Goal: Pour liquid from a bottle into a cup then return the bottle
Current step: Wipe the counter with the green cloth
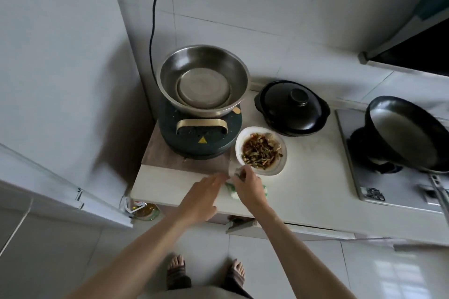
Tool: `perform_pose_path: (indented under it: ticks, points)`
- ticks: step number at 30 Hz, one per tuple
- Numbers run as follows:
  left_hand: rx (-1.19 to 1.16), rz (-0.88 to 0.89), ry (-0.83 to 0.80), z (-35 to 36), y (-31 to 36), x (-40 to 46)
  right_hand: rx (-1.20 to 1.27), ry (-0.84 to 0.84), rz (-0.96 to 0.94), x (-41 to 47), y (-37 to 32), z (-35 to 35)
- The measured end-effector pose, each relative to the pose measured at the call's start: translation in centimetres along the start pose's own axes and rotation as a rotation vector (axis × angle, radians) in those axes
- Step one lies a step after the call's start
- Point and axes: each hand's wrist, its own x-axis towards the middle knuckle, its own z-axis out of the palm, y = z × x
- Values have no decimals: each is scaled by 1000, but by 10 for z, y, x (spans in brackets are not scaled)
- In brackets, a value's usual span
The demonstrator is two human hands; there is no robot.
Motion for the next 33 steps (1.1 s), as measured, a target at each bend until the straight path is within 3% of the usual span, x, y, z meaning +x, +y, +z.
perform_pose_path:
  ticks: [4, 6, 9, 14, 16, 20, 24, 26, 31, 33]
  points:
    - [96, 116, 41, -9, 19, 24, 271, 20, 20, 0, -26, -28]
    - [-66, 95, 25, -16, 28, 30, 380, 44, 39, -2, -29, -43]
    - [-318, -8, -153, -29, 39, 33, 417, 62, 86, -2, -18, -68]
    - [-697, -97, -355, -39, 49, 40, 646, -180, 331, -2, 6, -107]
    - [-801, -150, -408, -32, 49, 46, 684, -198, 403, -1, 19, -114]
    - [-568, -180, -248, 1, 39, 68, 817, -77, 501, 4, 49, -96]
    - [-247, -131, -1, 36, 22, 68, 1023, -103, 447, 7, 78, -59]
    - [-156, -78, 62, 49, 18, 59, 856, -126, 366, 5, 90, -42]
    - [-76, -49, 84, 59, 23, 38, -75, -125, -22, -7, 114, -17]
    - [-33, -80, 98, 57, 19, 29, -306, -84, -176, -5, 131, -13]
